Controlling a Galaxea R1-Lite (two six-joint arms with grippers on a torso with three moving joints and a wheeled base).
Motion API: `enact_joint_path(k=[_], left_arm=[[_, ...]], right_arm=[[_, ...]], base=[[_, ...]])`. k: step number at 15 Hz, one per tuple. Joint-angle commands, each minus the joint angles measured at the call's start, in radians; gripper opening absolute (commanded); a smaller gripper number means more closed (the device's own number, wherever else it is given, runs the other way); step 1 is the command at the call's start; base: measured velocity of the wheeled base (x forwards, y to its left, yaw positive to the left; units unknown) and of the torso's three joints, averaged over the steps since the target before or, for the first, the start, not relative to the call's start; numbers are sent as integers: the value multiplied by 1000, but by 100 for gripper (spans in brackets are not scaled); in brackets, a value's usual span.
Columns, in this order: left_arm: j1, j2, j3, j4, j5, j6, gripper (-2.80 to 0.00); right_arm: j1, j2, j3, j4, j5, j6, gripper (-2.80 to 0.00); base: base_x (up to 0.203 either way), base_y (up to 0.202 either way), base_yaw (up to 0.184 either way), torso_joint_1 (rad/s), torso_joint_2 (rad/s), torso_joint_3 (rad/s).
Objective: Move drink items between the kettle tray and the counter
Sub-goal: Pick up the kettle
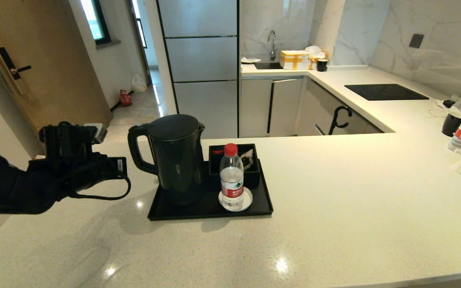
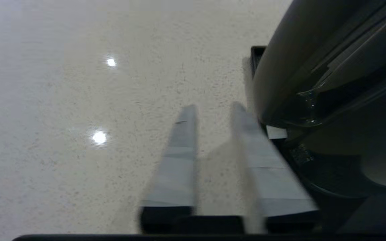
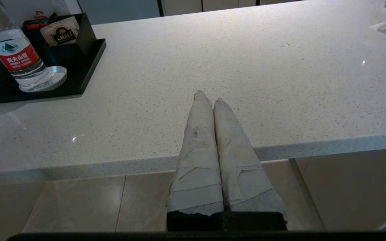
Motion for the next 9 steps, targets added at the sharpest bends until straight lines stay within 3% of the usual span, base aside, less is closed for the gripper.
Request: enact_joint_path(k=[1,9], left_arm=[[-5,34,-20,-2,1,1,0],[-49,70,-95,0,40,-6,0]], right_arm=[[1,2,0,0,0,0,-280],[-1,0,0,0,-2,0,-280]], base=[[0,0,0,0,0,0],[0,0,0,0,0,0]])
